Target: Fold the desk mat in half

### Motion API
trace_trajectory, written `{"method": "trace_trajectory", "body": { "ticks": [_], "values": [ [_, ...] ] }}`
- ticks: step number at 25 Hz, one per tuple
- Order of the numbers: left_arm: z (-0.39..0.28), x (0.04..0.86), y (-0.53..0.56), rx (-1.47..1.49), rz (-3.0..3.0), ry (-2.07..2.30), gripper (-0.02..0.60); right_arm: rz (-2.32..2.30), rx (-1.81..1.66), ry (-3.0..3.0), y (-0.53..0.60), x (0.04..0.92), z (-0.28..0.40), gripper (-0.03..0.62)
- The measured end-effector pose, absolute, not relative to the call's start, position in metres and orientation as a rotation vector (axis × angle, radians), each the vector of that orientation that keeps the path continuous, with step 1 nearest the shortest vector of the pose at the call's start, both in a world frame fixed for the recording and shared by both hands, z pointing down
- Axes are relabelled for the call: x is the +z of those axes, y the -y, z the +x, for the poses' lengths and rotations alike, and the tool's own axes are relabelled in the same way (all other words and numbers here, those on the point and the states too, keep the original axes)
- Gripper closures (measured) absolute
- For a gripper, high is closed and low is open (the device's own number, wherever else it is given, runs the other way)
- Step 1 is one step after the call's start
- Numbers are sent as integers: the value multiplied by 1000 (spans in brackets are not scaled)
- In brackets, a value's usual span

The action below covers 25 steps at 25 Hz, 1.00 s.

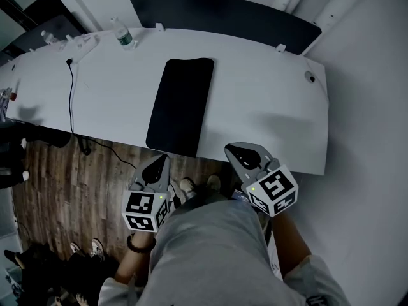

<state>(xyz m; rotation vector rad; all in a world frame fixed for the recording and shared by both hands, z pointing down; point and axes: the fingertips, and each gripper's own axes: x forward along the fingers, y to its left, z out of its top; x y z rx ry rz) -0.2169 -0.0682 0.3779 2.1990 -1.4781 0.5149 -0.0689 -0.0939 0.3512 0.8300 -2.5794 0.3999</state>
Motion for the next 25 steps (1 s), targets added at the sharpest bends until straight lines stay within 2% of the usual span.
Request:
{"method": "trace_trajectory", "body": {
  "ticks": [25],
  "values": [
    [-222,355,61,457,2183,1559,563,800,341,2598,100,332,-73,589]
  ]
}}
